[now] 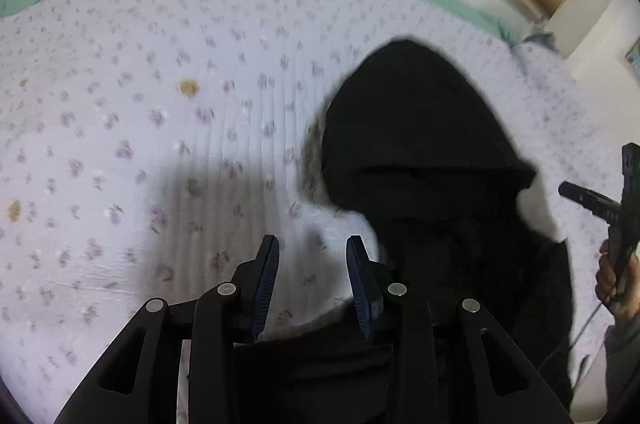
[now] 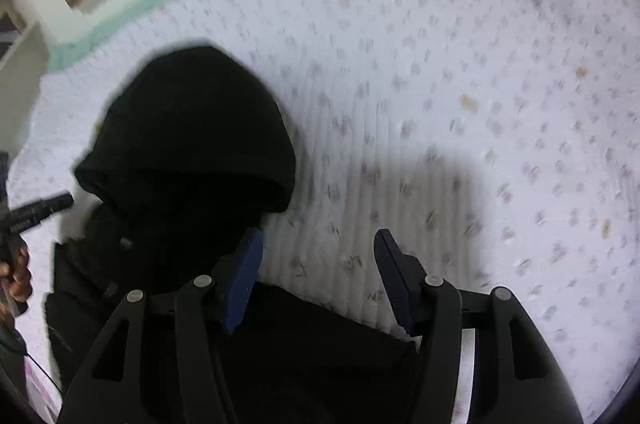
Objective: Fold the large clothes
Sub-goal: 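Grasp the jacket hood with both grippers and lift it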
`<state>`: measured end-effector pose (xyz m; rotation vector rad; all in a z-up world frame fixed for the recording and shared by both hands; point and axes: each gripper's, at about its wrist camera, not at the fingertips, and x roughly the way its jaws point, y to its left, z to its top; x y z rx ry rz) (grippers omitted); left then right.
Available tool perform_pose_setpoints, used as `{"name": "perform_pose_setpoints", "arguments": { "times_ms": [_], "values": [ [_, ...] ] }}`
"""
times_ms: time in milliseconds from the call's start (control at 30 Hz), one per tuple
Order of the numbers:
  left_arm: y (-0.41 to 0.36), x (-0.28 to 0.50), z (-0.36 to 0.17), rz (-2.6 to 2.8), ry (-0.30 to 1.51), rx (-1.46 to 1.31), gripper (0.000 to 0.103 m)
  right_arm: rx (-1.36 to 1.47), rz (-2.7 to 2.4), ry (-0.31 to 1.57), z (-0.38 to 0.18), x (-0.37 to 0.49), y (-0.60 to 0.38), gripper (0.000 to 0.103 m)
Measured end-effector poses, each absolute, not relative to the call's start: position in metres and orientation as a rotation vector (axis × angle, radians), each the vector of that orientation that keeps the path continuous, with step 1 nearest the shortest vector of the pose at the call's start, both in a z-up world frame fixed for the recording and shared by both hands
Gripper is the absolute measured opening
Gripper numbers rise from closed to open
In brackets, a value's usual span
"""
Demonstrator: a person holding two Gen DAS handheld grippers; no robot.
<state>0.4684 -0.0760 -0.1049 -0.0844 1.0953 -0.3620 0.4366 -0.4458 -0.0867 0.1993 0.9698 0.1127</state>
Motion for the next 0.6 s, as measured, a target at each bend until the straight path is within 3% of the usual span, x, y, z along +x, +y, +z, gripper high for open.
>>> {"name": "perform_pose_setpoints", "arguments": {
  "times_ms": [67,100,133,167,233,267,333,433,500,600],
  "values": [
    [-0.088,0.478,-0.077,-0.412,1.012,-0.102,0.036,0.202,0.161,0.891,-0.056,0.454,-0.434,0.066],
    [-0.097,0.483,-0.067,-0.439,0.977,-0.115,0.039,0.196,0.199,0.866,-0.044,0.47,-0.423,0.073],
    [-0.11,0.496,-0.058,-0.474,0.951,-0.135,0.052,0.184,0.223,0.856,-0.039,0.483,-0.412,0.081],
    [-0.12,0.507,-0.057,-0.496,0.939,-0.148,0.058,0.161,0.247,0.842,-0.035,0.501,-0.396,0.082],
    [-0.144,0.535,-0.07,-0.526,0.947,-0.174,0.061,0.139,0.305,0.835,-0.042,0.527,-0.374,0.082],
    [-0.15,0.549,-0.083,-0.524,0.98,-0.188,0.061,0.133,0.322,0.861,-0.055,0.545,-0.362,0.079],
    [-0.158,0.572,-0.118,-0.505,1.063,-0.215,0.061,0.116,0.312,0.927,-0.08,0.572,-0.35,0.053],
    [-0.164,0.585,-0.173,-0.452,1.154,-0.206,0.061,0.107,0.284,1.033,-0.134,0.594,-0.343,0.051],
    [-0.161,0.582,-0.185,-0.447,1.143,-0.208,0.061,0.102,0.28,1.068,-0.163,0.597,-0.343,0.051],
    [-0.166,0.578,-0.183,-0.435,1.133,-0.168,0.061,0.122,0.278,1.059,-0.165,0.594,-0.347,0.051]
  ]
}}
